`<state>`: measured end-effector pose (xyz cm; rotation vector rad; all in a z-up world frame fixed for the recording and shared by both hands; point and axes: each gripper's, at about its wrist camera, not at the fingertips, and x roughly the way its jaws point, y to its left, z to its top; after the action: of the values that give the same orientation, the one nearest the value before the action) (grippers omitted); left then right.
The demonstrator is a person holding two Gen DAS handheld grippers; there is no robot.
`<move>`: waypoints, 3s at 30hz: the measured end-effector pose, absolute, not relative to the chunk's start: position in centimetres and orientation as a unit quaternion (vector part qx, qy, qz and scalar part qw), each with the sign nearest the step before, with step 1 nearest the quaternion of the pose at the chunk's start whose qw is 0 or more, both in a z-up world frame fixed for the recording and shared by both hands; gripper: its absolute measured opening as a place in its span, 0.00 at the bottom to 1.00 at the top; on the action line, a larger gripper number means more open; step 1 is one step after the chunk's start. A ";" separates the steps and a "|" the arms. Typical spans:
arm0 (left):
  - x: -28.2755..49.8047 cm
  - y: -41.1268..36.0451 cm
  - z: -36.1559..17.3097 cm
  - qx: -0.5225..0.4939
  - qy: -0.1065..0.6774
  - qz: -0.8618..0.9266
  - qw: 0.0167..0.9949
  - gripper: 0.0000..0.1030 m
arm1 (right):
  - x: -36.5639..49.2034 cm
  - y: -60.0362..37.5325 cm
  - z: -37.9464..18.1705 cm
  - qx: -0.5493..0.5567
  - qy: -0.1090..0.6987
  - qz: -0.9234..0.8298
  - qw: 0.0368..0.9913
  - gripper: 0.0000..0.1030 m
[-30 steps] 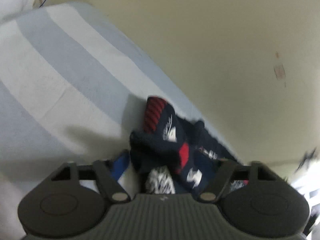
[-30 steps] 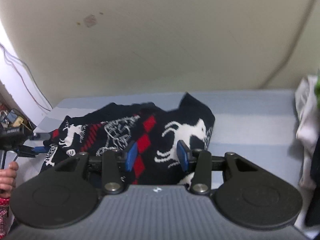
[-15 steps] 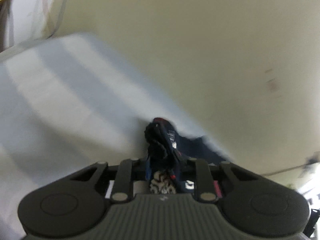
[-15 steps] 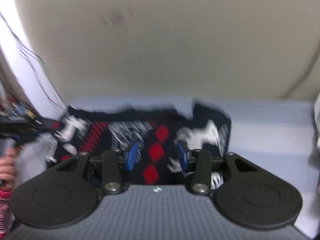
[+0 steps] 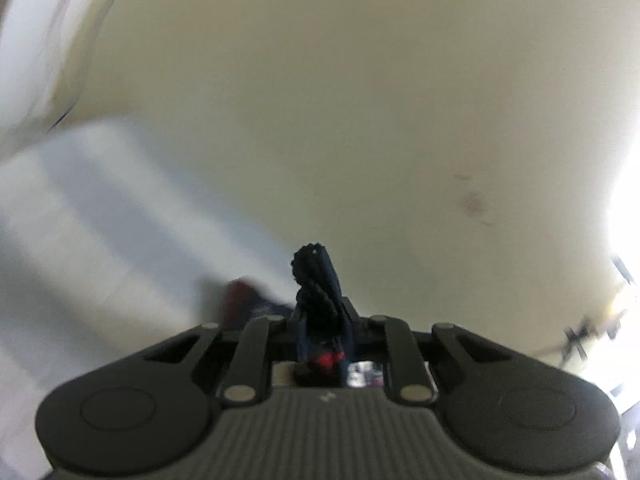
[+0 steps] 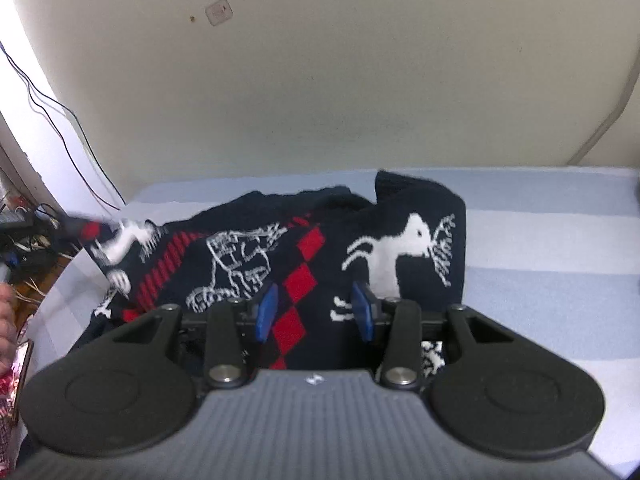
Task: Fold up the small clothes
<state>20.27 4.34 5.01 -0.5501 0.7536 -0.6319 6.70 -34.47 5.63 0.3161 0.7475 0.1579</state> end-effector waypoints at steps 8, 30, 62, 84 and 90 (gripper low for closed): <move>16.0 -7.3 8.0 -0.103 0.345 -0.458 0.813 0.32 | 6.3 -35.5 5.7 0.186 0.355 0.072 0.914 0.43; 15.7 -5.5 7.1 -0.095 0.368 -0.418 0.825 0.79 | 3.1 -37.5 6.8 0.173 0.294 0.040 0.939 0.43; 6.9 7.3 5.1 -0.007 0.433 -0.281 0.857 0.46 | -10.1 -37.5 8.4 0.161 0.340 0.087 0.923 0.40; -11.2 15.7 3.3 0.028 0.454 -0.286 0.843 0.56 | -27.3 -34.7 5.0 0.195 0.365 0.118 0.903 0.41; -12.5 14.9 3.8 0.047 0.449 -0.299 0.841 0.08 | -25.0 -30.9 2.5 0.202 0.387 0.175 0.882 0.11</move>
<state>-12.46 14.93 3.80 0.0994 0.9481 -0.6308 -25.02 -30.95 2.53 0.4214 0.8061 0.3653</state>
